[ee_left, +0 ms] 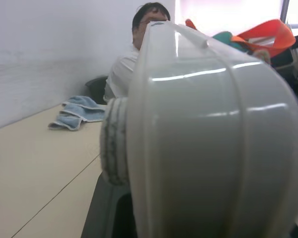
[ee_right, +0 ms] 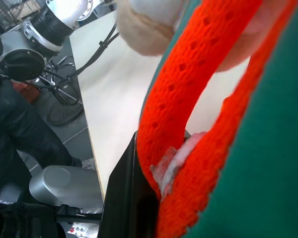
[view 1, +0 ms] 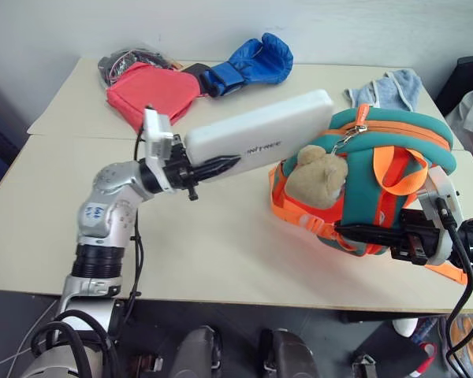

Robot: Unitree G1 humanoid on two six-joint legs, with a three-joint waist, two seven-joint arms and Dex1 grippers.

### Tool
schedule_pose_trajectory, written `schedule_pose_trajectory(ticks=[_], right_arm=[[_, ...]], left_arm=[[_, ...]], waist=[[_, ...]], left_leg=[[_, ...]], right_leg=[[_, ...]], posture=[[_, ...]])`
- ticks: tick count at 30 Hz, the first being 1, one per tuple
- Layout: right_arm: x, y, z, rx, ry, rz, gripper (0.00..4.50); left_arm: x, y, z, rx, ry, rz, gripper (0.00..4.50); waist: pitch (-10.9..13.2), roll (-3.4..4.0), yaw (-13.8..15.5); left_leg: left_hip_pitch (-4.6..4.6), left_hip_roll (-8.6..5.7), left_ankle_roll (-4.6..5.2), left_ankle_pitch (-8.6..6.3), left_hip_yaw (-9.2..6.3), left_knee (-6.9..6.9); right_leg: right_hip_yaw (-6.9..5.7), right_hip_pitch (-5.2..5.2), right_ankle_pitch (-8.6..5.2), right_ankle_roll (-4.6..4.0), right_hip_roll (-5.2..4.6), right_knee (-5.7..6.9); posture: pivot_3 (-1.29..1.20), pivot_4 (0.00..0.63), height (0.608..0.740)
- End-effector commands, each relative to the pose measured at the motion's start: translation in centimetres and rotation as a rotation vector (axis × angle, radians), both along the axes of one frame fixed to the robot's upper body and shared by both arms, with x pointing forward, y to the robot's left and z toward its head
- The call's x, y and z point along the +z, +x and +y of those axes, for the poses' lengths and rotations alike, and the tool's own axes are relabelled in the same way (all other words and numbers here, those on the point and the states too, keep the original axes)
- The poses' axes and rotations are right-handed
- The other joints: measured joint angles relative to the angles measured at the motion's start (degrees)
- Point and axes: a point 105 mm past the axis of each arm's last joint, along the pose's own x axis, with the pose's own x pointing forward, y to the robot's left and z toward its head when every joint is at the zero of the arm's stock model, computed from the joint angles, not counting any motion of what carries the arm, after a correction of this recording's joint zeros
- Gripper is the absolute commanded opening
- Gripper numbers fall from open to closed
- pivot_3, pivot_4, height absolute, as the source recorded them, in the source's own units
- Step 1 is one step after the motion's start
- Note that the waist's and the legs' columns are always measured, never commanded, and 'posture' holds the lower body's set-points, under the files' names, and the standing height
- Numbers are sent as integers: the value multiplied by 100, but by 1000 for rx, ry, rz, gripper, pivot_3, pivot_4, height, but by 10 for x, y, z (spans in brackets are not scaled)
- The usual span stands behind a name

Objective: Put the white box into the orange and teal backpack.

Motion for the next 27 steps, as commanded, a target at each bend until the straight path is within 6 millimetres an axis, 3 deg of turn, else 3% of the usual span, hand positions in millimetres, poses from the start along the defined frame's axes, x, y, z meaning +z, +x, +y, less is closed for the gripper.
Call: schedule_pose_trajectory(ticks=[1, 3, 6, 14, 19, 23, 26, 27], right_arm=[[2, 1, 4, 9, 7, -25, 16], [1, 0, 5, 10, 8, -26, 16], [-1, 1, 5, 2, 9, -25, 16], [-4, 0, 5, 8, 0, -20, 16], [-6, -2, 14, 18, -2, -24, 16], [-6, -3, 20, 12, 13, -26, 16], [-6, -4, 22, 4, 19, -28, 16], [-6, -3, 23, 0, 21, -29, 3]], left_arm=[[-7, -7, -2, -105, 199, -121, 1211], [-17, -2, 1, -106, 297, -140, 1211], [-18, -1, -12, -158, 358, -152, 1211], [8, 13, -84, -177, 388, -73, 1211], [25, 11, -147, -235, 390, -41, 1211], [26, 10, -171, -257, 337, -32, 1211], [20, 10, -176, -265, 327, -34, 1211], [20, 13, -175, -253, 314, -27, 1561]], waist=[[2, -4, -1], [2, -3, -5], [2, -3, -4], [2, -4, 49], [5, -7, 65], [6, -6, -2], [6, -5, -12], [6, -5, -8]], left_leg=[[0, 1, 0, 0, -1, 3], [0, 2, -1, -1, -2, 9], [0, 4, 4, -8, -3, 19], [-32, 0, 33, -32, -21, 62], [-55, -1, 39, -32, -28, 73], [-66, 0, 36, -30, -33, 74], [-65, 1, 31, -24, -36, 74], [-66, 1, 30, -22, -39, 73]], right_leg=[[-1, 0, 0, 0, 0, 0], [-3, 2, 0, 0, 0, 1], [-3, 5, 0, 0, 0, 3], [-15, 9, 11, 20, -5, -6], [-29, -3, 12, 22, -5, -6], [-38, -11, 12, 22, -4, -7], [-43, -12, 12, 22, -4, -8], [-45, -12, 12, 22, -4, -7]], posture=[[0, 150, 740], [0, 150, 740], [0, 150, 740], [0, 150, 740], [0, 150, 740], [0, 150, 740], [0, 150, 740], [0, 150, 740]])
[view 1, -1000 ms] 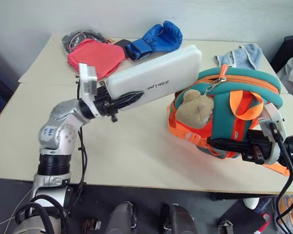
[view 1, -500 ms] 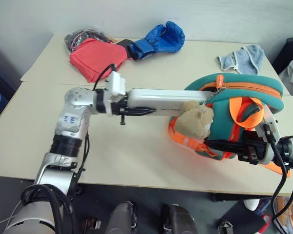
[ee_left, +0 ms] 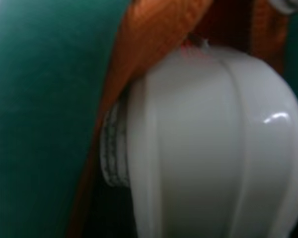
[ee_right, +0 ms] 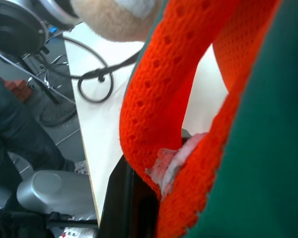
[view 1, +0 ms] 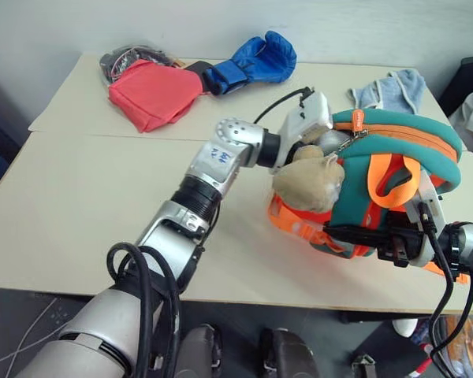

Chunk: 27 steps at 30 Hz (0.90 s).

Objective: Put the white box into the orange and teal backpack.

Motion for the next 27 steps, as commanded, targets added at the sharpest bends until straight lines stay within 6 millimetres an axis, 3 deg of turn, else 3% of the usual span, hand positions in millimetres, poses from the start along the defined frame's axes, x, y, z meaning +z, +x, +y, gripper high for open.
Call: schedule_pose_trajectory(ticks=[1, 7, 10, 15, 20, 23, 27], right_arm=[[3, -5, 8, 24, 6, -14, 0], [-3, 0, 3, -22, 20, -13, 0], [-7, 3, -3, -45, 21, -14, 0], [-14, 9, -17, -109, 18, -26, 0], [-18, 10, -25, -136, -7, -46, 0], [-17, 13, -29, -171, 5, -74, 0], [-20, 15, -32, -170, -30, -80, 0]], left_arm=[[15, -2, -5, -11, -60, -44, 1931], [38, 7, 30, 15, -183, 1, 3659], [38, 10, 61, 5, -196, -52, 4481], [26, 11, 131, 48, -192, -96, 4481], [11, 4, 177, 137, -195, -106, 4481], [3, -5, 187, 169, -197, -106, 4481], [5, -25, 179, 128, -214, -156, 4481]], waist=[[0, 0, 7], [0, 1, -10], [0, 2, -28], [-1, 4, -20], [-2, 5, 16], [-2, 5, 14], [-2, 4, 17]], left_leg=[[0, 0, 0, 1, -2, 1], [-9, -1, 1, 2, -14, 3], [-6, 0, -6, 6, -13, 1], [-4, 0, -8, 11, -14, 7], [-8, -3, -4, 9, -24, 20], [-11, -4, 3, 4, -27, 29], [-13, -6, 6, 3, -30, 37]], right_leg=[[-1, 0, 0, 0, 0, 2], [-9, -1, 0, 0, -1, 1], [-11, -1, 0, 0, 1, 3], [-14, 1, 0, 0, 2, 9], [-18, 8, 0, 0, 1, 11], [-17, 13, 0, 0, -2, 11], [-17, 17, 2, 3, -5, 10]], posture=[[0, 150, 740], [0, 150, 740], [0, 150, 740], [0, 150, 740], [0, 150, 740], [0, 150, 740], [0, 150, 740]])
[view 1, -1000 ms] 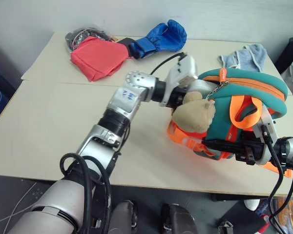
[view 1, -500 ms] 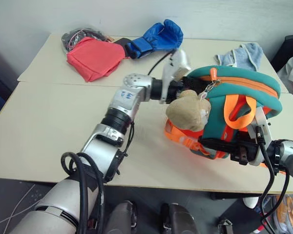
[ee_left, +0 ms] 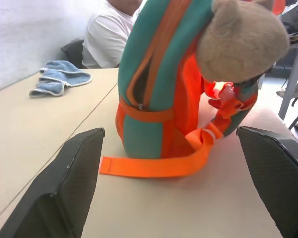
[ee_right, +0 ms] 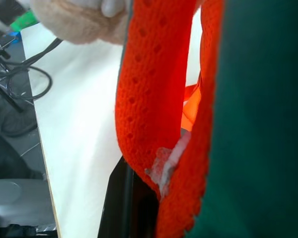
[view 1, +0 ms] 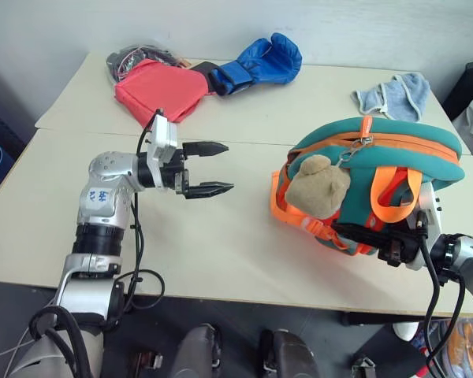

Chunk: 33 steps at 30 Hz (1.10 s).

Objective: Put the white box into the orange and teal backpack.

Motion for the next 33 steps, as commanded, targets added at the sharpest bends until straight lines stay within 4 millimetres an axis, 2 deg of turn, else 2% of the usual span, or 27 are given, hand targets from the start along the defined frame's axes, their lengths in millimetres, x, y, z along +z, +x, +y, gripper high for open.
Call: schedule_pose_trajectory(ticks=[1, 4, 11, 16, 23, 26, 28, 33], right_arm=[[2, 1, -6, -14, -33, -27, 0], [1, 2, -6, -18, -24, -30, 0], [-8, 1, 2, 8, -26, -5, 0], [-1, 7, 3, 5, -23, -35, 0], [1, 4, 9, 11, -14, -45, 0], [3, 2, 12, 8, -8, -61, 0], [4, 2, 13, 5, -5, -67, 0], [8, 1, 11, -13, -7, -78, 0]], left_arm=[[27, -20, -14, -48, -40, -153, 4481], [35, -33, -24, -85, -64, -193, 4481], [35, -56, -59, -263, -57, -200, 4481], [27, -49, -86, -260, -35, -203, 4481], [6, -41, -123, -218, 17, -271, 4481], [5, -26, -131, -113, 25, -320, 3878], [6, -24, -131, -93, 22, -341, 3287], [7, -24, -118, -107, 14, -318, 1776]], waist=[[0, 0, -2], [0, 0, -9], [-1, 2, -5], [-1, 2, -7], [-2, 3, -3], [-2, 3, -5], [-2, 3, -6], [-2, 4, -8]], left_leg=[[0, 0, 0, 0, 0, 0], [1, 0, 0, 0, 0, 0], [3, 0, 0, 1, 3, 2], [4, 0, -1, 1, 3, 3], [3, 0, 0, 1, 3, 3], [3, 0, 0, 1, 3, 3], [3, 1, 0, 1, 3, 4], [2, 2, 0, 1, 1, 2]], right_leg=[[0, 0, 0, 0, 0, 0], [1, 1, 0, 0, 0, 1], [0, 4, 0, 1, 3, 2], [0, 4, 0, 1, 4, 3], [-2, 4, 1, 1, 4, 2], [-1, 3, 1, 1, 4, 2], [-1, 3, 1, 1, 4, 2], [-2, 2, 0, 1, 4, 2]], posture=[[0, 150, 740], [0, 150, 740], [0, 150, 740], [0, 150, 740], [0, 150, 740], [0, 150, 740], [0, 150, 740], [0, 150, 740]])
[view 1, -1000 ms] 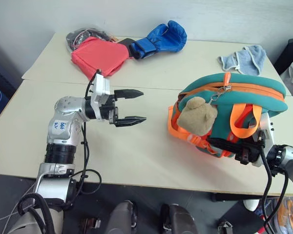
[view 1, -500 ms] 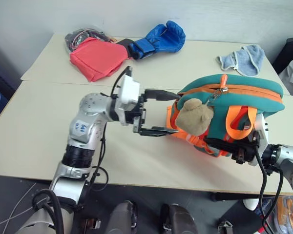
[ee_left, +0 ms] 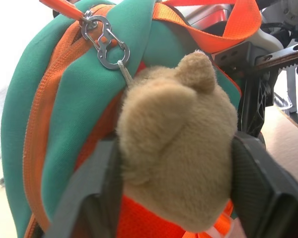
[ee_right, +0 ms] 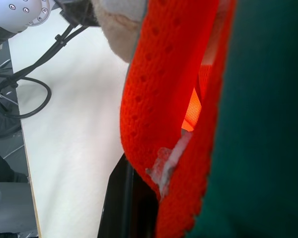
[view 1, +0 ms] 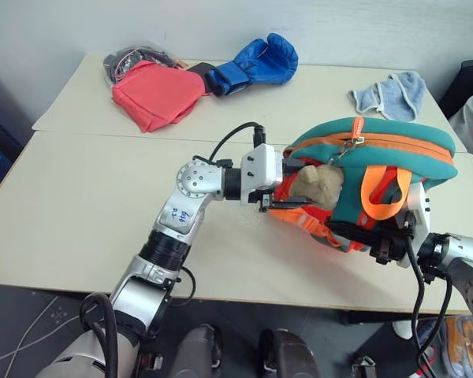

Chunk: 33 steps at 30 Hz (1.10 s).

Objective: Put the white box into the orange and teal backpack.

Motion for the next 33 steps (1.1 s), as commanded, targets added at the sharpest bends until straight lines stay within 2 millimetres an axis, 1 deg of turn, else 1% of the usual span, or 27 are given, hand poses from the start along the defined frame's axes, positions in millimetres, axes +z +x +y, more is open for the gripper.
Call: schedule_pose_trajectory(ticks=[1, 2, 4, 6, 8, 11, 13, 15, 16, 18, 21, 22, 23, 25, 27, 29, 31, 33], right_arm=[[11, -4, 0, -3, 8, -41, 0], [12, -4, 0, -9, 10, -41, 0], [13, -4, -2, -22, 20, -41, 0], [15, -4, -3, -34, 35, -40, 0], [17, -4, -4, -48, 51, -43, 0], [23, -3, -8, -82, 99, -55, 0], [25, -3, -9, -95, 120, -58, 0], [27, -4, -9, -109, 142, -61, 0], [28, -5, -10, -115, 150, -61, 0], [29, -7, -10, -125, 160, -62, 0], [30, -8, -11, -147, 182, -66, 0], [31, -8, -12, -155, 190, -67, 0], [31, -8, -13, -160, 196, -68, 0], [30, -9, -13, -167, 202, -65, 0], [29, -10, -13, -169, 207, -63, 0], [30, -10, -13, -174, 216, -66, 0], [30, -9, -13, -184, 227, -72, 0], [28, -6, -17, -212, 232, -85, 0]], left_arm=[[10, -2, 9, -12, -28, -10, 1530], [15, -3, 16, -33, -42, 10, 1272], [30, 2, 34, -35, -105, 62, 921], [43, 14, 52, 8, -139, 100, 772], [52, 27, 66, 70, -161, 121, 772], [64, 60, 95, 253, -202, 188, 772], [65, 74, 105, 332, -227, 243, 772], [61, 90, 111, 419, -274, 334, 772], [53, 96, 112, 452, -276, 398, 772], [27, 100, 108, 481, -198, 492, 772], [-14, 97, 101, 496, -39, 518, 772], [-26, 97, 98, 502, -12, 529, 772], [-33, 97, 96, 507, 1, 536, 772], [-49, 96, 84, 499, -4, 582, 772], [-65, 90, 73, 472, 53, 584, 772], [-78, 81, 67, 436, 107, 599, 772], [-91, 72, 66, 403, 161, 598, 772], [-94, 64, 72, 370, 192, 556, 772]], waist=[[0, 0, -2], [0, 0, -4], [0, 1, -15], [0, 1, -17], [0, 1, -10], [0, 1, -4], [0, 1, -9], [0, 0, -6], [0, 0, -6], [0, 0, -6], [0, 0, -21], [0, 0, -21], [0, 0, -15], [0, 0, -5], [0, -1, 8], [0, -1, 2], [0, 0, -3], [-2, 2, -15]], left_leg=[[0, 0, 0, 0, 0, 0], [0, 0, 0, 0, 0, 0], [0, 1, -1, 0, 0, 0], [1, 2, -2, 1, 0, 0], [0, 2, -3, 2, -1, 2], [0, 1, -2, 2, -1, 2], [0, 0, -1, 2, -1, 2], [-1, -1, 0, 1, 1, 2], [-1, -1, 0, 1, 0, 2], [-2, -1, 0, 1, 0, 2], [-2, -1, 0, 1, 5, 1], [-1, -1, 0, 1, 6, 1], [0, -1, -1, 1, 6, 1], [0, -1, -1, 1, 7, 2], [-1, -1, 0, 1, 5, 3], [-2, -2, 2, -1, 5, 4], [-2, -2, 2, -1, 5, 4], [0, -1, 0, -2, 5, 4]], right_leg=[[0, 0, 0, 0, 0, 0], [0, 0, 0, 0, 0, 0], [0, 0, 0, 0, 0, 1], [0, -1, 0, 0, 0, 2], [-2, -1, 0, 0, 0, 4], [-5, -1, 0, 0, 1, 4], [-5, -1, 0, 0, 1, 5], [-5, -2, 0, 0, 2, 8], [-5, -1, 0, 1, 2, 11], [-4, -1, 0, 1, 2, 16], [-2, -6, 0, 1, 3, 33], [0, -6, 0, 1, 4, 35], [1, -7, 0, 1, 4, 37], [3, -7, 0, 1, 3, 40], [3, -7, 0, 1, 1, 38], [4, -7, 0, 1, 0, 38], [4, -8, 0, 1, 0, 38], [4, -8, 0, 0, 0, 36]], posture=[[0, 150, 740], [0, 150, 740], [0, 150, 740], [0, 150, 740], [0, 150, 740], [0, 150, 740], [0, 150, 740], [0, 150, 740], [0, 150, 740], [0, 150, 740], [0, 150, 740], [0, 150, 740], [0, 150, 740], [0, 150, 740], [0, 150, 740], [0, 150, 740], [0, 150, 740], [0, 150, 740]])
